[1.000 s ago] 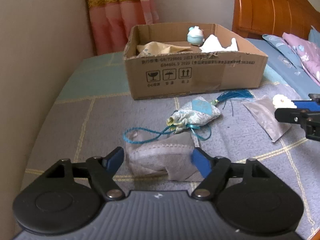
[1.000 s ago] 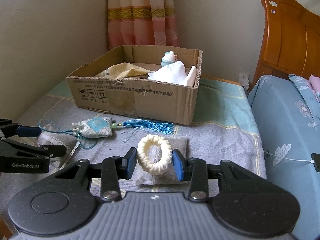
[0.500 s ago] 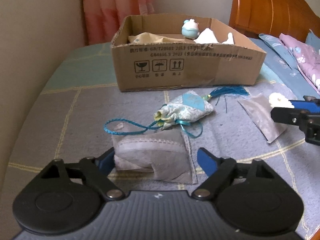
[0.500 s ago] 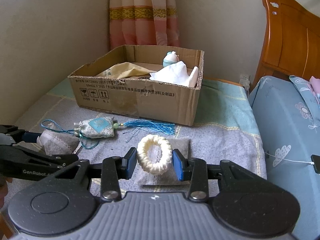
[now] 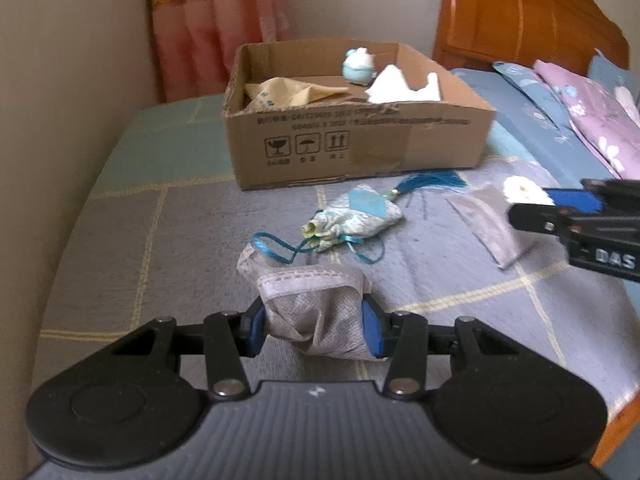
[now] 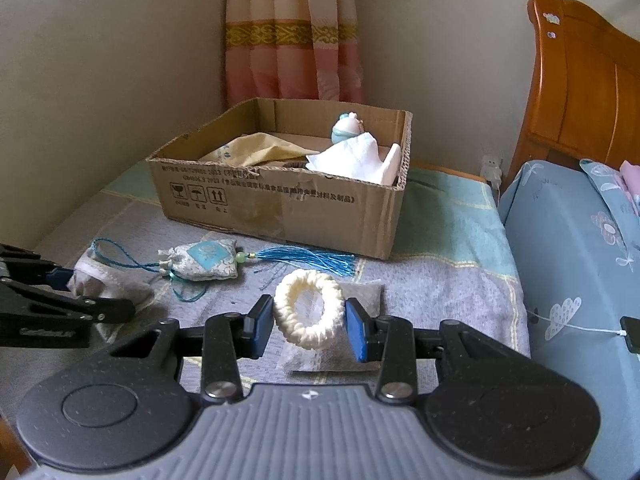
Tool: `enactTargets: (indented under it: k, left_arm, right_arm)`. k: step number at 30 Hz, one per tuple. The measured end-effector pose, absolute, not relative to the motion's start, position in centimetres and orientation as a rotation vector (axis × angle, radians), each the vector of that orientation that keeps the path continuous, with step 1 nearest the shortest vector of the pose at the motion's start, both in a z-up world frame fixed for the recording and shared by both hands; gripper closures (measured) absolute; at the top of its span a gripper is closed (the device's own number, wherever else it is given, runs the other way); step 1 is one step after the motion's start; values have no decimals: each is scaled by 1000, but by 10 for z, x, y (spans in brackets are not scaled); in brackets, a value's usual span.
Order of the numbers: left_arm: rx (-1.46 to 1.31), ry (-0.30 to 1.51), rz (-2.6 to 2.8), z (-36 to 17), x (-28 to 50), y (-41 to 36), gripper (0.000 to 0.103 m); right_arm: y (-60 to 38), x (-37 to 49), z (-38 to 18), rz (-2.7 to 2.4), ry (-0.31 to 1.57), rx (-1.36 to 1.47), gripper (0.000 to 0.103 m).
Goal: Organize soft objects
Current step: 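Carry the pouch and ring into the box and open both tools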
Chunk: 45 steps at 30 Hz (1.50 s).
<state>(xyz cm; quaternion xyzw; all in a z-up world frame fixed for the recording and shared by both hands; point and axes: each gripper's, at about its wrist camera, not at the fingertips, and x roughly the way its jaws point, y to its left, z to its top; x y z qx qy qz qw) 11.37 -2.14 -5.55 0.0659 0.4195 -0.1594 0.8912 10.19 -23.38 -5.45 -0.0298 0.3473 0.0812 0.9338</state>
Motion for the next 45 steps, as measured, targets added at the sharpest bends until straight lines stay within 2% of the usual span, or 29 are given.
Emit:
enactTargets:
  k: [8,14,22,32,33,35,36,37,45]
  left_arm:
    - [157,836,-408,-20,100,-17,57]
    - [163,744,-420,10,125,-24,57]
    - [181,654,-458,40,195,-55,57]
    - [212,716,-447,40,307,-97,57]
    - [209,720,-444,38,318,-101,55]
    - [190,699,-425,34,335,-103,33]
    - [189,685,-381,32,340,-104,13]
    - [187,664,-334,31,341,-103,9]
    - [183,717,-370,34,310,-82,8]
  right_arm:
    - [-224,95,-45,222,696,-116,59]
    - [-223,95,-29,257,661,-126,59]
    - [-229,104,-16,247,619,-129,59]
    - [-240,126,-4,241,569,-130,59]
    - [-240,129,-4,243,568,-130,59]
    - [-241,132,-5,244,565,-130,59]
    - [-241,135,-5,244,567,-131,59]
    - [-242,137,-6,244,570,-131,59]
    - [-240,149,-8,256,572,-144,59]
